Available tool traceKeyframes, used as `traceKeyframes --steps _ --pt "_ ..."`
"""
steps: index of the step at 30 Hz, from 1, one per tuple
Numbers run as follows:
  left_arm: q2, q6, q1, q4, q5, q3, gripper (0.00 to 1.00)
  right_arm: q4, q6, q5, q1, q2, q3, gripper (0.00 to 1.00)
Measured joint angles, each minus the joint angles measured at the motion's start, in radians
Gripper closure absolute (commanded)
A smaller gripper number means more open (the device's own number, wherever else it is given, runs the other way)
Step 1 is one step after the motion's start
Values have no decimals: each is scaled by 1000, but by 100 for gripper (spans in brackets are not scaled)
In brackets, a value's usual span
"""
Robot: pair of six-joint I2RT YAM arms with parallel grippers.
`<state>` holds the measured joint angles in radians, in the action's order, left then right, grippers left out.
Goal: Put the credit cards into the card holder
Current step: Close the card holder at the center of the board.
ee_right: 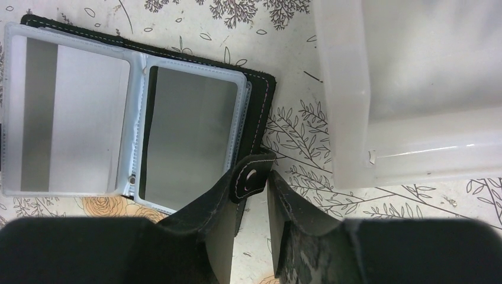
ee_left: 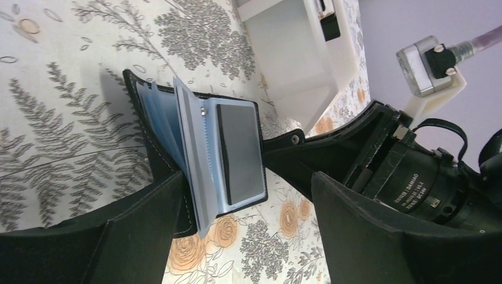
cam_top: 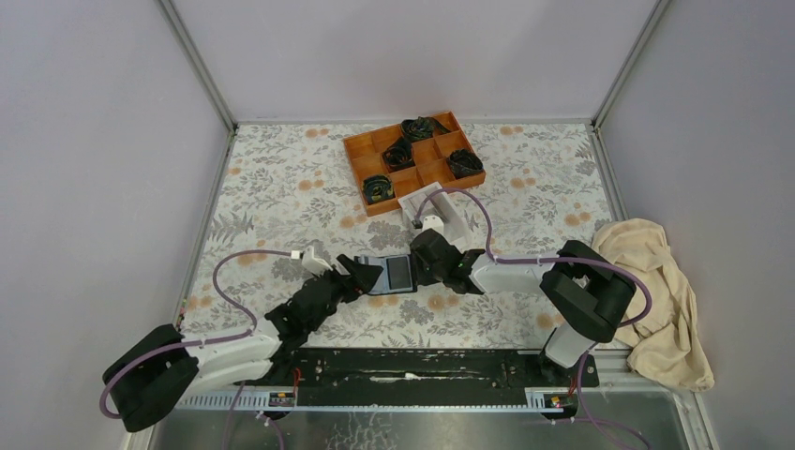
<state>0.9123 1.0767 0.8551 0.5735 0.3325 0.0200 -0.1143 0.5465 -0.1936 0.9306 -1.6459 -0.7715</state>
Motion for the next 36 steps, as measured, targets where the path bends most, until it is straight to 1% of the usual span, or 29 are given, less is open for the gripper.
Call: traceKeyframes --steps 5,16,23,32,34,36 --pt "60 -3 -1 71 -33 24 14 0 0 1 0 0 0 68" --pt "84 -6 0 130 -89 55 13 -1 0 4 0 -2 -2 68" --pt "205 0 8 256 -120 55 13 -1 0 4 0 -2 -2 69" --pt "300 5 44 377 -143 66 13 -3 4 4 0 -2 -2 69" --pt "358 11 55 438 -147 66 13 -3 9 3 0 -2 -2 69" --pt "373 14 56 456 -149 66 13 -4 10 3 0 -2 0 69"
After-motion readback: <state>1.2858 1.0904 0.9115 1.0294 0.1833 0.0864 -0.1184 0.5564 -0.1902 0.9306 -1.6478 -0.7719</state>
